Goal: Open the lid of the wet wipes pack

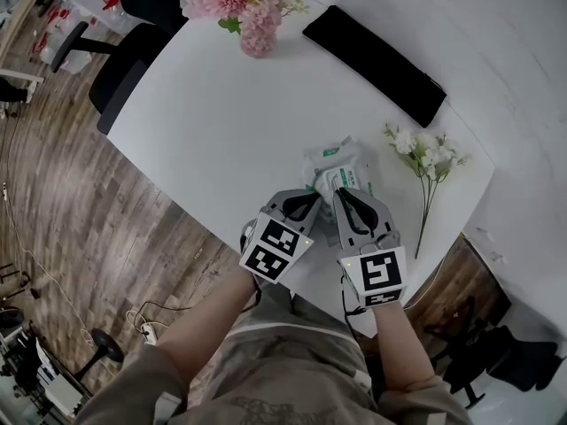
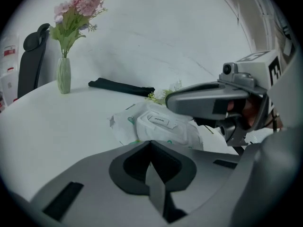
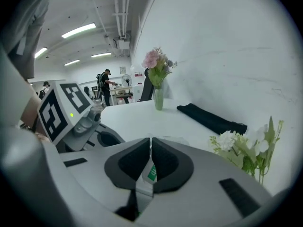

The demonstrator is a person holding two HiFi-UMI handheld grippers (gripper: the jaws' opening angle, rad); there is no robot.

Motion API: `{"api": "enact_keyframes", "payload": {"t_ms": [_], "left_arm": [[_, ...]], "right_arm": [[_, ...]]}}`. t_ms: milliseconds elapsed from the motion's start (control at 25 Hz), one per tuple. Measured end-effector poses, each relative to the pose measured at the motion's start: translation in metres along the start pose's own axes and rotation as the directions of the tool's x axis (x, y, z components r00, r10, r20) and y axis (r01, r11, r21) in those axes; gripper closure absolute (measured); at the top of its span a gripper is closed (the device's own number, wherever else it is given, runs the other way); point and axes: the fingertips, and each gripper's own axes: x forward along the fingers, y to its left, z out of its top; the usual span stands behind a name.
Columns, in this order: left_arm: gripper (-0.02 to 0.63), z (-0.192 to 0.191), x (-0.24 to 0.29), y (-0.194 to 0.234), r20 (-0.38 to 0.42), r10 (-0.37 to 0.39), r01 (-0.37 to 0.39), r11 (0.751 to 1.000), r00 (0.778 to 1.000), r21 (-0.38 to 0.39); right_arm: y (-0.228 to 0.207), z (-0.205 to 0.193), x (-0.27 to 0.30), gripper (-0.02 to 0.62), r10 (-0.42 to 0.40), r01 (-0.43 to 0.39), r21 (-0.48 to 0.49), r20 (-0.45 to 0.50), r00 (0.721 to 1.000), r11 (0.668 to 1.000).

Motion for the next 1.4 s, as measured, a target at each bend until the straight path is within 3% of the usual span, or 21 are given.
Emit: {"api": "enact_keyframes", "payload": {"t_ms": [200,320,440,880,1160,1400], "left_arm": [[0.589,-0.001,-0.001,0.001,0.003,-0.007,0.007,1.0,1.0,-0.022],[0.589,-0.002,-0.002,0.002,0.001,-0.01,0.01,1.0,1.0,-0.026],[0.589,-0.001,-0.001,0.002,0.002,-0.011,0.011,1.0,1.0,-0.023],[0.589,0.001,-0.003,0.003,0.034,0.019,-0.019,1.0,0.999,-0.006],[0.589,0.009,-0.028,0.008,0.057,0.066,-0.066,0.998,0.996,-0.004],[0.589,0.039,-0.071,0.008,0.109,0.09,-0.094,0.995,0.99,0.03]], "right_arm": [[-0.046,0.004,-0.024,0.558,-0.088,0.085,0.069,0.043,0.995,0.994],[-0.076,-0.011,-0.032,0.557,-0.137,0.135,0.102,0.007,0.991,0.985],[-0.094,-0.03,-0.03,0.555,-0.167,0.168,0.077,-0.028,0.986,0.983],[-0.101,-0.069,-0.001,0.556,-0.124,0.134,0.087,-0.112,0.986,0.987],[-0.095,-0.036,-0.022,0.556,-0.118,0.125,0.107,-0.067,0.991,0.986],[-0.072,0.032,-0.055,0.557,-0.069,0.051,0.217,0.077,0.995,0.975]]}}
